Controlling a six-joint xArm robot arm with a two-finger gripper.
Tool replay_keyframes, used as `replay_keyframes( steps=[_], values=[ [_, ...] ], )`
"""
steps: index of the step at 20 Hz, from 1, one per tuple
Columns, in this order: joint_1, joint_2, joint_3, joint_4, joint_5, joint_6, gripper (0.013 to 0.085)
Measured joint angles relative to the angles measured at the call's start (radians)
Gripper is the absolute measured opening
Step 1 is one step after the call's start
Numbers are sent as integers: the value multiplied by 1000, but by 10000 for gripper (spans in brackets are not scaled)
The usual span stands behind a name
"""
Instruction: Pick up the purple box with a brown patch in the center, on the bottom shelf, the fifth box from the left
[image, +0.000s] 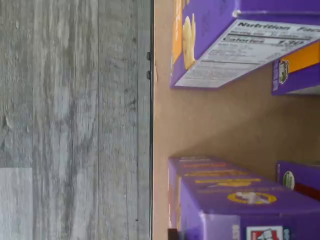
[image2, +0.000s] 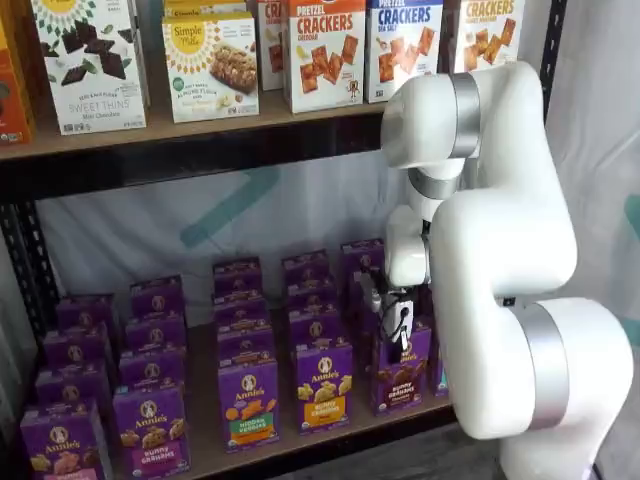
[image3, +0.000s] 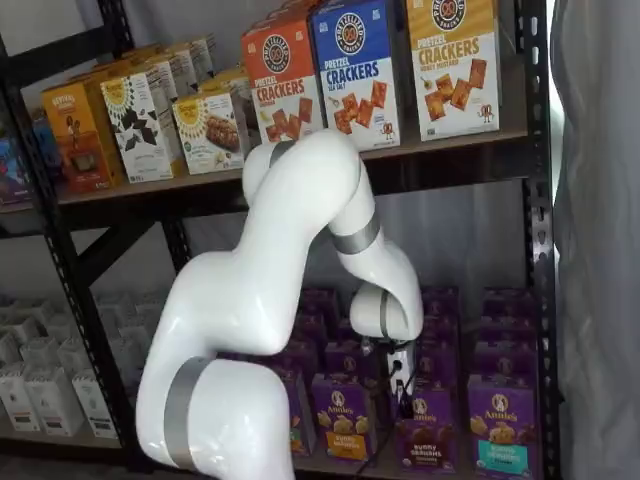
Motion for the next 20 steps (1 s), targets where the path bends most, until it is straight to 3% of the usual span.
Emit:
replay_keyframes(
  steps=[8, 13, 18, 20],
  values=[
    [-3, -5, 5, -8, 0, 4, 290],
    [-5, -11, 13, -18, 1, 12, 290],
    [3, -36, 38, 29, 24, -24, 290],
    [7, -54, 62, 25, 23, -16, 290]
  ],
)
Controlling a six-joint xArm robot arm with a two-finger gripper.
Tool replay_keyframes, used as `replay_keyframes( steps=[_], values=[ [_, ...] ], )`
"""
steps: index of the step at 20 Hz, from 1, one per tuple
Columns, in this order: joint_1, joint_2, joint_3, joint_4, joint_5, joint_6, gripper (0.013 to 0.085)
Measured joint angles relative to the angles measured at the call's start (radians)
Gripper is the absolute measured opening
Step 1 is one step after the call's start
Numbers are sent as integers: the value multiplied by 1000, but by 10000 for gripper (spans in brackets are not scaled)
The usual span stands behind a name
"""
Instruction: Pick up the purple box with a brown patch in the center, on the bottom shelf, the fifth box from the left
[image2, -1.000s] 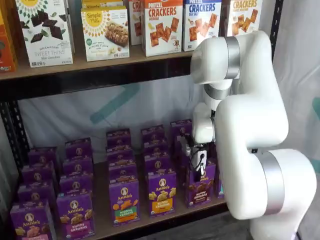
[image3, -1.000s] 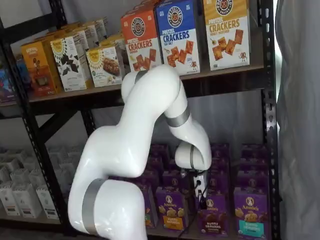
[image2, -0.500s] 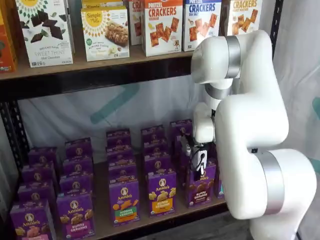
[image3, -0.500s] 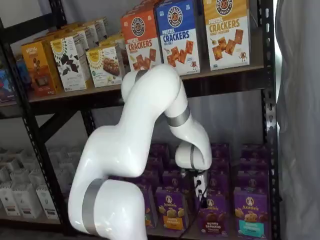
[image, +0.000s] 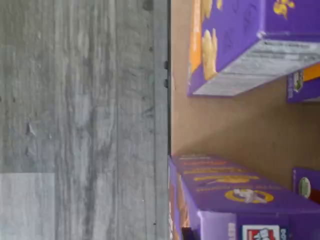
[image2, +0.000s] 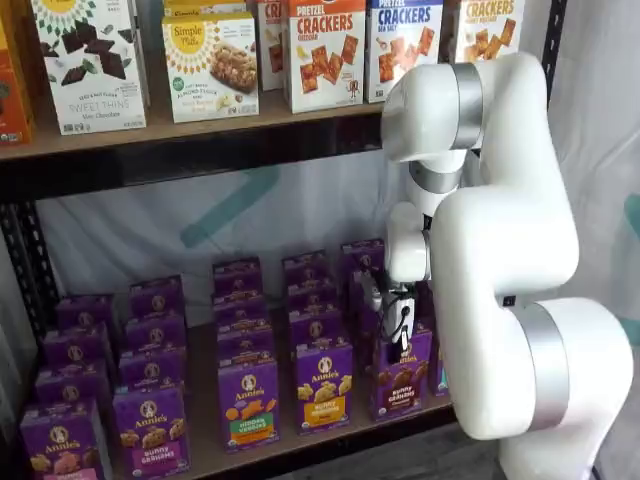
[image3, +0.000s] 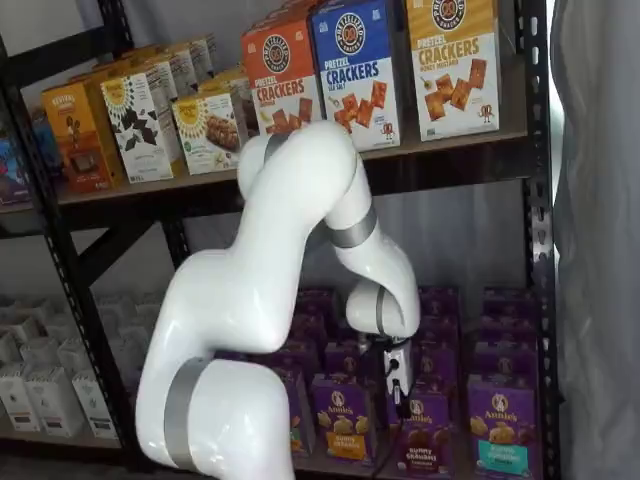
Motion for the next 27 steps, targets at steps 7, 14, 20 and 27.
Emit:
replay_keyframes(
  steps=[7, 14, 20, 27],
  values=[
    [8, -119, 184, -59, -67, 63, 290],
    [24, -322, 440, -172, -95, 189, 290],
    [49, -493, 614, -138, -95, 180, 290],
    [63, -617, 705, -92, -59, 150, 290]
  ],
)
